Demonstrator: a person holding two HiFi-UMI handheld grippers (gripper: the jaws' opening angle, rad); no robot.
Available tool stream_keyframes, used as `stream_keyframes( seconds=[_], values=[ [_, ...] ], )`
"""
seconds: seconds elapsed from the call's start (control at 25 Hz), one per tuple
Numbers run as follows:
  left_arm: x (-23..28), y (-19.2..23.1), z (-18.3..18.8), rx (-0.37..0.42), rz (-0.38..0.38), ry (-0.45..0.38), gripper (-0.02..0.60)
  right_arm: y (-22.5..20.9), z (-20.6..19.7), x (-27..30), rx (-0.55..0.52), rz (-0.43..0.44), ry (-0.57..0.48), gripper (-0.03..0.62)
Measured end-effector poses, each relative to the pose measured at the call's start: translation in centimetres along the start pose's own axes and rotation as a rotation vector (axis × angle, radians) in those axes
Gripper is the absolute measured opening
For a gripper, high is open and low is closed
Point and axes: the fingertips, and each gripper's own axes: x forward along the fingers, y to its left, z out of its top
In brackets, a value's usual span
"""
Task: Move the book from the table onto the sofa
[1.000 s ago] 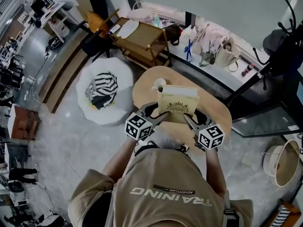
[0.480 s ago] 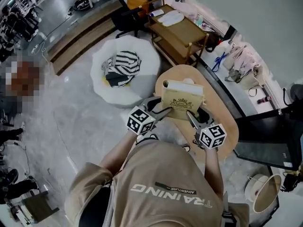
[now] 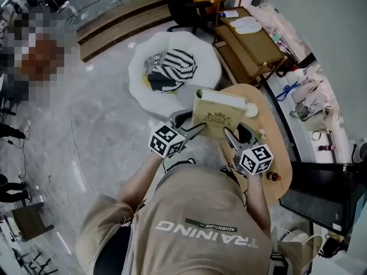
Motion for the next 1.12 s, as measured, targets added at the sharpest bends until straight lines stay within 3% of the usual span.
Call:
stream_keyframes(
  seconds=[0.36,0.8,1.12],
  values=[
    [-3.4,5.1,-1.1,-0.132,0.161,-0.045,0.247,1.3,0.8,6.9,-0.024,0.178,0.094,0.206],
    [-3.8,9.4,0.2,-0.168,0.348,-0.035,0.247,-0.2,2.9,12.6,-0.093,0.367,0.115,0.206],
    [-1.7,11.4,0.9,-0.181,0.403,-0.013,0.247,-3.0,3.4,14.6,-0.081,0.44,0.117,0.206]
  ],
)
